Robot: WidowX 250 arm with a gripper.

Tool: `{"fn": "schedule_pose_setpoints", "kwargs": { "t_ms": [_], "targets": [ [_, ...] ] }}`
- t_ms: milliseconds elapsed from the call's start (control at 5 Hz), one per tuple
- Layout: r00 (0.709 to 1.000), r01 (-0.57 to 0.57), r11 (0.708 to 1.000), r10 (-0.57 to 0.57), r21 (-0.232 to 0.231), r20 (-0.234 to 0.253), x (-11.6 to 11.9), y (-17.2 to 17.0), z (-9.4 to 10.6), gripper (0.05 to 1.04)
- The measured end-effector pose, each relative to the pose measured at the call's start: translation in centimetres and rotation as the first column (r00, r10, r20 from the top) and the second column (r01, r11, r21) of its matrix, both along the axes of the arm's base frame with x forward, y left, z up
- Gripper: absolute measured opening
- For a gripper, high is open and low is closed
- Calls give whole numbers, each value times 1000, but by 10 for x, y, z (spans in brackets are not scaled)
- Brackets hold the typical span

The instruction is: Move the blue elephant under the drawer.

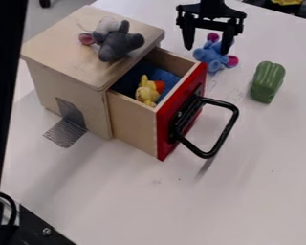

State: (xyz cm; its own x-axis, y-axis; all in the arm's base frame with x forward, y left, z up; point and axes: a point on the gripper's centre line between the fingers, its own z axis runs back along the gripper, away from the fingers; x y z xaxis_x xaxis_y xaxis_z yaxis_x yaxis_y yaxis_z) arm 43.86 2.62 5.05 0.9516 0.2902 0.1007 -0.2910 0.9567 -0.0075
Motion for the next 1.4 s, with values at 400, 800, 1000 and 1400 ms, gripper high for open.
{"fn": "schedule_pose_setpoints", "kwargs": {
  "t_ms": [400, 800, 1000, 1400],
  "targets": [
    [999, -25, 1000, 26, -10, 24, 22, -6, -3, 999],
    [998, -68, 998, 68, -10, -16, 28, 2, -30, 998],
    [996, -75, 997, 74, -12, -42, 29, 1, -43, 956],
    [995, -86, 996, 86, -9, -46, 30, 2, -48, 583]
  ]
}}
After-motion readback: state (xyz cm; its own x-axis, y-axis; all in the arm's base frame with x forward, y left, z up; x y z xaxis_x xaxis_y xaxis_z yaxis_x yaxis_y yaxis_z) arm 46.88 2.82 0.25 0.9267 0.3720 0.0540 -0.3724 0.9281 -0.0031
